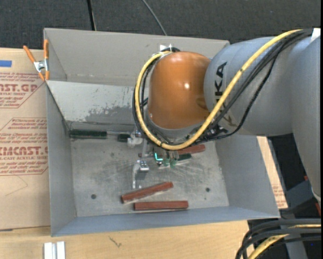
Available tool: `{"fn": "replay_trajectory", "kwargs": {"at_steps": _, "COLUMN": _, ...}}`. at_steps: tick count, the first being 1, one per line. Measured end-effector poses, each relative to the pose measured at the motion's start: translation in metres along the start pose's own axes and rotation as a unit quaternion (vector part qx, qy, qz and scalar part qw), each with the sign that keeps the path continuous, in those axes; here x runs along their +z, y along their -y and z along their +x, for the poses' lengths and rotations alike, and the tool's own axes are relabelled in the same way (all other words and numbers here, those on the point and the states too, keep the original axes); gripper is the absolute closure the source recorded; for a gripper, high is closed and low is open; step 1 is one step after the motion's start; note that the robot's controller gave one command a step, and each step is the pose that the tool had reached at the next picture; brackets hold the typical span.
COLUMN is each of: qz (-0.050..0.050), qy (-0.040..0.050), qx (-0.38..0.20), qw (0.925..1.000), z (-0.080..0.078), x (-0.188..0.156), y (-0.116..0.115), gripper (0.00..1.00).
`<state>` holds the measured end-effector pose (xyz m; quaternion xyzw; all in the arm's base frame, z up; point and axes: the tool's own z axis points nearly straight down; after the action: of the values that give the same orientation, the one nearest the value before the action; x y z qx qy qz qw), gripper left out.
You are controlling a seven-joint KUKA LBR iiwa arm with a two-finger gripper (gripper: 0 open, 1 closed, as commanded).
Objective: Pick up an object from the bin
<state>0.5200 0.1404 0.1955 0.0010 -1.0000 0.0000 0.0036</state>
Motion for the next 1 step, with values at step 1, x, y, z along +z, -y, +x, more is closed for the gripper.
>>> {"fn": "replay_trajectory", "kwargs": {"at_steps": 1, "qz": -0.001, "qy": 0.0039, "qx": 0.001, "qw": 1.0, "z": -0.0018, "x": -0.0042, "y": 0.0006, "gripper": 0.0}}
